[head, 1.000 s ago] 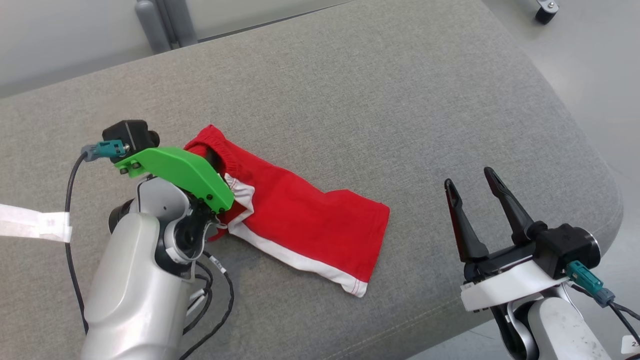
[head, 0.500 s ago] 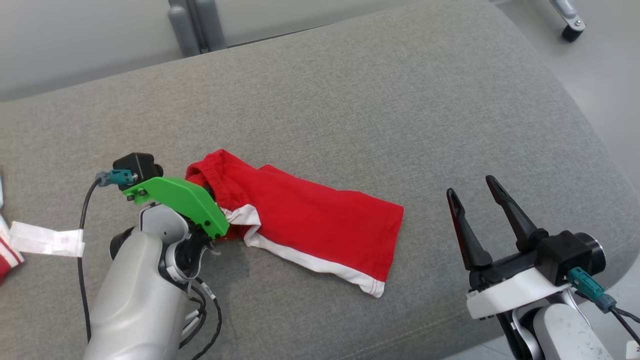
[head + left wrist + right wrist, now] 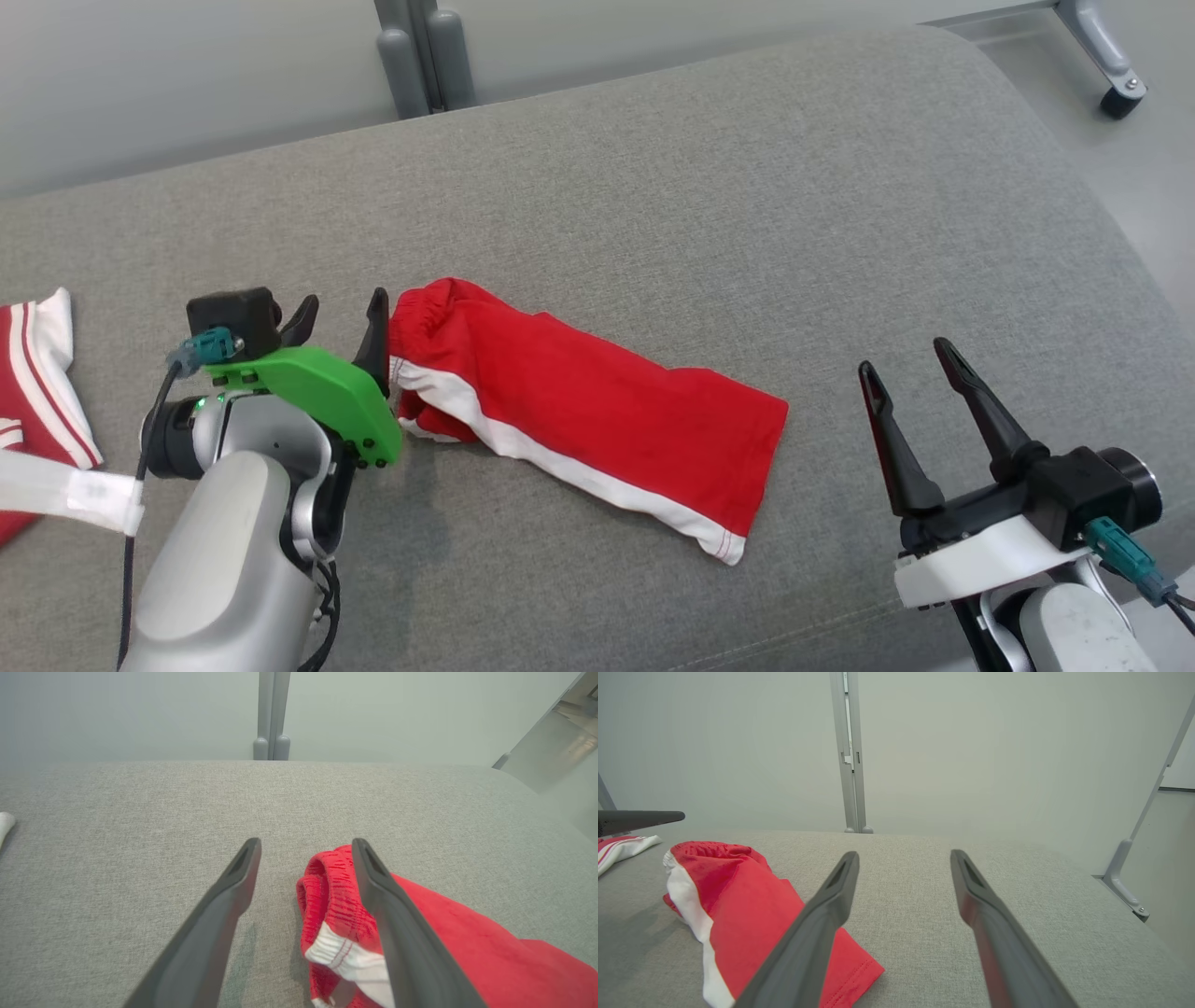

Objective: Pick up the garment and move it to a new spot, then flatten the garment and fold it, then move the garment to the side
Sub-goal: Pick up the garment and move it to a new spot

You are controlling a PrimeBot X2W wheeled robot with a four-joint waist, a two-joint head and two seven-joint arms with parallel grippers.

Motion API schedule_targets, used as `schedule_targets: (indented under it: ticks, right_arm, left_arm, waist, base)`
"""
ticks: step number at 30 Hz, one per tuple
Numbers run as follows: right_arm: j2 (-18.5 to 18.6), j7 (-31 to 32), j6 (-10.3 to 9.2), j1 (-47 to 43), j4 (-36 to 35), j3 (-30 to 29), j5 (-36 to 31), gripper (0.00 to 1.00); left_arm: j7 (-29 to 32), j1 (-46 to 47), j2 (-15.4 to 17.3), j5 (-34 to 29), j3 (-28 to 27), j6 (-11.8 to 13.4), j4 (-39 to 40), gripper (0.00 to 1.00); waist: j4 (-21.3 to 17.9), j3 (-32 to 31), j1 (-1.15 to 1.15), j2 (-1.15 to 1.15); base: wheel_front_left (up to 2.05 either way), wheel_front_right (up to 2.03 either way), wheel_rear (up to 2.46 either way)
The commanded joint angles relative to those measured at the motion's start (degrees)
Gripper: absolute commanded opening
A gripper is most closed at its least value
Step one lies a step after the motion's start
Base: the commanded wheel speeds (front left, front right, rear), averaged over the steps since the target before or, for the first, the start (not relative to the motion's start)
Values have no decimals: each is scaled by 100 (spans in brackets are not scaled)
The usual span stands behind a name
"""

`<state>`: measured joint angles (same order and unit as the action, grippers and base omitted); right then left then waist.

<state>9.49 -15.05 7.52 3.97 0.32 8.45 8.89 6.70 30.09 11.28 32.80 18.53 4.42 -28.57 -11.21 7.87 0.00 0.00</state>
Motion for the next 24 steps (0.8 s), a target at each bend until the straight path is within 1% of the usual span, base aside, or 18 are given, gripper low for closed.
schedule_targets:
  ticks: [1, 5, 8, 10, 14, 15, 17, 18, 19, 21, 24]
  right_arm:
    - [30, -19, -6, -78, -47, -28, -59, 100]
    - [79, -19, -6, -199, -227, -182, -140, 100]
    - [113, -19, -6, -292, -405, -304, -219, 100]
    - [157, -18, -6, -364, -511, -403, -297, 100]
    - [191, -18, -6, -547, -643, -641, -445, 100]
    - [194, -19, -6, -592, -664, -704, -474, 100]
    - [187, -19, -6, -672, -702, -808, -502, 100]
    - [181, -19, -6, -723, -713, -868, -519, 100]
    - [175, -19, -6, -778, -724, -923, -537, 100]
    - [163, -19, -6, -861, -720, -1015, -569, 100]
    - [115, -19, -6, -999, -666, -1155, -624, 100]
  left_arm:
    - [-76, -155, 57, -44, 12, 30, 125, 100]
    - [-448, -700, 196, -260, 103, 107, 912, 100]
    - [-742, -1188, 273, -347, 96, 220, 1391, 100]
    - [-988, -1477, 270, -392, 105, 282, 1662, 100]
    - [-1649, -2023, 394, -730, 153, 423, 1960, 100]
    - [-1815, -2096, 550, -1001, 239, 446, 1994, 100]
    - [-2015, -2313, 495, -1039, 227, 506, 2042, 100]
    - [-2075, -2406, 552, -1158, 225, 528, 2057, 100]
    - [-2116, -2493, 575, -1182, 194, 539, 2071, 100]
    - [-2165, -2664, 594, -1198, 122, 480, 2085, 100]
    - [-2195, -2897, 602, -1209, 12, 325, 2067, 100]
  waist:
    - [69, -56, 0, 0]
    - [210, -120, 0, 0]
    - [322, -168, 0, 0]
    - [408, -189, 0, 0]
    - [564, -246, 0, 0]
    - [598, -253, 0, 0]
    - [668, -267, 0, 0]
    - [703, -276, 0, 0]
    - [738, -290, 0, 0]
    - [795, -316, 0, 0]
    - [849, -381, 0, 0]
  base:
    - [0, 0, 0]
    - [0, 0, 0]
    - [0, 0, 0]
    - [0, 0, 0]
    - [0, 0, 0]
    - [0, 0, 0]
    - [0, 0, 0]
    - [0, 0, 0]
    - [0, 0, 0]
    - [0, 0, 0]
    - [0, 0, 0]
